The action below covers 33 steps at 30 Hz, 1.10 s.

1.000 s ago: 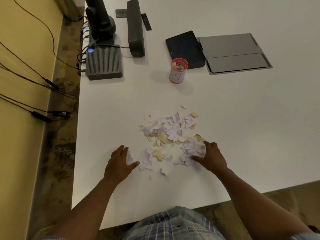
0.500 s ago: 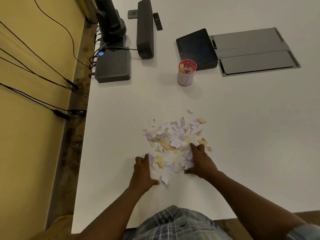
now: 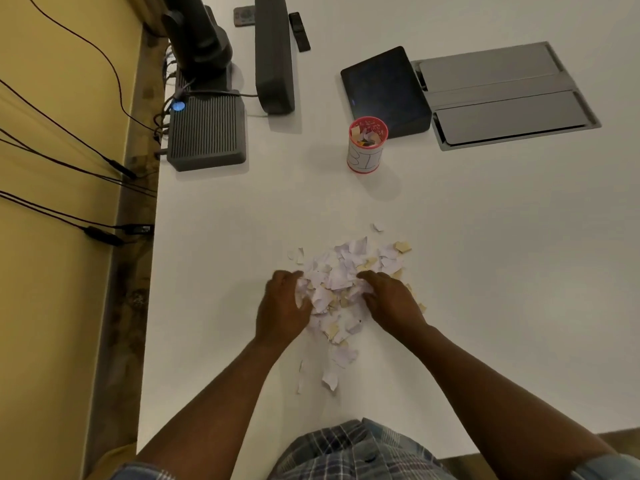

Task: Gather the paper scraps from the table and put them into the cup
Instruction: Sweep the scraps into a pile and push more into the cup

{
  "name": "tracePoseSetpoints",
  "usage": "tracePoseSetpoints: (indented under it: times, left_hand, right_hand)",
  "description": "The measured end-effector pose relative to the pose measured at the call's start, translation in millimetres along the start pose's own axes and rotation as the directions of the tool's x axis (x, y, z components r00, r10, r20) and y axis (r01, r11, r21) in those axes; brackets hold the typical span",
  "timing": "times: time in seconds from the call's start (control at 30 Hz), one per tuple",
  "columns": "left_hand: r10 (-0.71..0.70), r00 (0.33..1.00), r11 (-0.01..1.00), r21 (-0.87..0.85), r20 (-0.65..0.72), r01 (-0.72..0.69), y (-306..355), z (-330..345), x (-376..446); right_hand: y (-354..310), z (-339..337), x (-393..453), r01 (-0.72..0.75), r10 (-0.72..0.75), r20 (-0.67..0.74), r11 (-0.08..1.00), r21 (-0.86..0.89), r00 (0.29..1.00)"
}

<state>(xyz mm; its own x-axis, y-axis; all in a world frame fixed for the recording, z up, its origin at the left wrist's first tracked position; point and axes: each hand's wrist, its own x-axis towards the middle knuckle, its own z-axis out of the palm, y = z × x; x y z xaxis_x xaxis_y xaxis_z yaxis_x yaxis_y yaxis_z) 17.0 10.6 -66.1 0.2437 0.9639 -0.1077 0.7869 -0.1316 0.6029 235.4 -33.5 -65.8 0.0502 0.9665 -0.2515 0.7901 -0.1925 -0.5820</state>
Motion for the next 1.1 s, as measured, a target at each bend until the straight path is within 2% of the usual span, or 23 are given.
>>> tracePoseSetpoints:
  times: [0.07,0.13,0.2,0.27,0.33,0.4,0.47,0.57,0.67,0.87,0.97,1.1]
  left_hand:
    - [-0.076,0.997,0.993,0.089,0.026,0.073,-4.9,-6.8,15.2]
    - [-0.18,0.974,0.973,0.17,0.139,0.156,-8.6,-10.3,29.0]
    - [-0.242,0.943,0.959,0.202,0.229,0.197,-10.7,-9.8,40.2]
    - [-0.264,0.92,0.954,0.221,0.289,0.204,-10.5,-5.5,49.1]
    - [-0.256,0.907,0.951,0.257,0.333,0.174,-7.2,1.1,54.4]
    - [-0.228,0.907,0.958,0.248,0.354,0.144,-1.4,8.8,56.6]
    - [-0.177,0.917,0.971,0.218,0.356,0.103,4.8,16.3,56.4]
    - [-0.074,0.936,0.974,0.225,0.343,-0.005,11.8,24.4,51.6]
    - [-0.038,0.949,0.976,0.217,0.313,-0.032,16.6,27.8,44.2]
    - [0.013,0.973,0.995,0.089,0.228,-0.035,18.3,23.9,29.1]
    - [0.043,0.977,0.997,0.05,0.209,-0.055,17.7,17.8,26.9]
    - [-0.019,0.986,0.999,-0.039,0.165,0.026,15.3,7.6,30.4]
  right_hand:
    - [4.7,-8.1,6.7,-0.045,0.045,-0.023,0.999,0.004,0.999]
    - [13.1,-16.0,13.0,-0.089,0.091,-0.113,0.996,0.016,0.989]
    - [23.4,-22.7,20.3,-0.172,0.171,-0.244,0.985,0.018,0.954]
    - [34.6,-27.3,29.3,-0.314,0.299,-0.312,0.949,0.004,0.902]
    - [41.9,-29.0,39.1,-0.443,0.42,-0.271,0.896,-0.029,0.866]
    - [40.7,-27.0,46.9,-0.484,0.467,-0.179,0.872,-0.064,0.866]
    - [32.3,-21.0,50.9,-0.437,0.428,-0.095,0.893,-0.109,0.899]
    - [11.5,-7.4,49.8,-0.272,0.279,0.012,0.945,-0.181,0.96]
    - [-5.2,4.0,46.0,-0.132,0.163,0.109,0.96,-0.246,0.981]
    - [-14.5,12.4,30.8,0.097,-0.056,0.126,0.933,-0.346,0.99]
    - [-12.9,10.0,26.5,0.125,-0.089,0.121,0.936,-0.33,0.989]
    - [-9.0,-4.9,28.3,0.011,-0.002,0.052,0.985,-0.174,0.999]
